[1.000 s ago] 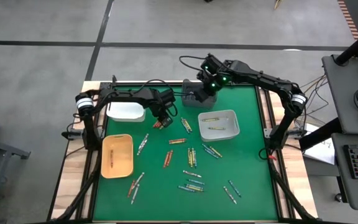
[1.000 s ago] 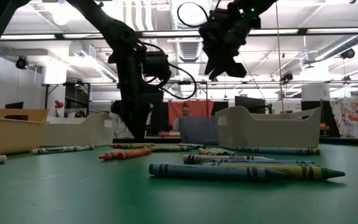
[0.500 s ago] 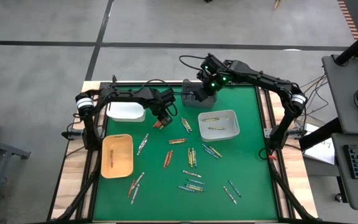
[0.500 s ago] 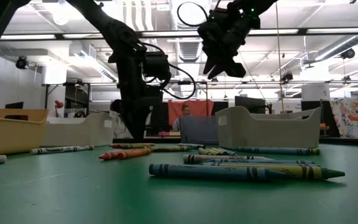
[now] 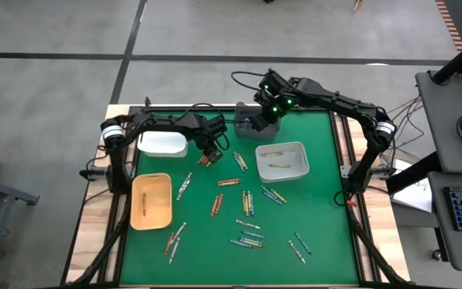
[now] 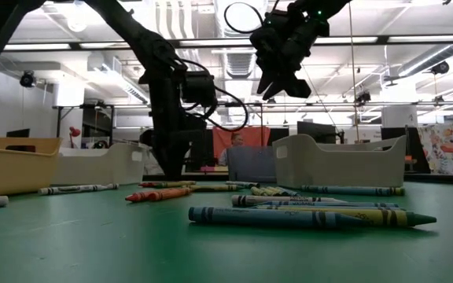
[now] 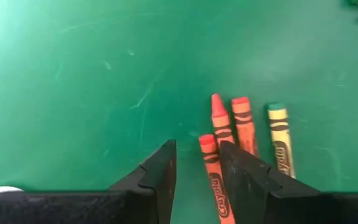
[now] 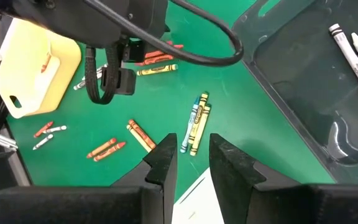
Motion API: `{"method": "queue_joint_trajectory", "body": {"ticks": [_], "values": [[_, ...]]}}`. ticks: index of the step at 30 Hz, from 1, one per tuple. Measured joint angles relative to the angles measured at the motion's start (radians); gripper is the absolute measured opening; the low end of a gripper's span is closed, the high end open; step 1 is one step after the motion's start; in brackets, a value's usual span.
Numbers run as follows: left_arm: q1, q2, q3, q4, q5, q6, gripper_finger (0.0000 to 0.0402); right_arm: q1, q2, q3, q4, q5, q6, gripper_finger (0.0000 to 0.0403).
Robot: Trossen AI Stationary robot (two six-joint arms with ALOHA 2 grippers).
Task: Sort crayons
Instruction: Put the orange crayon into the orange bin
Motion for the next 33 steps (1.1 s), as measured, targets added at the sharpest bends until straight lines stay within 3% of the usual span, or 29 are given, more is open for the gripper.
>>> {"method": "queue_joint_trajectory", "body": {"ticks": [16,28,33], "values": [[0.0,0.017,-0.004,0.008,0.001,0.0,0.0105,0.0,0.0,0.0,0.012,0.0,0.015,0.0082],[-0.001,0.017,-0.009,0.031,0.003,0.0,0.0009,0.0,0.0,0.0,0.018,0.001,0.017,0.0082],[0.0,0.017,-0.001,0.034,0.002,0.0,0.0008,0.0,0.0,0.0,0.019,0.009,0.016,0.0082]]}}
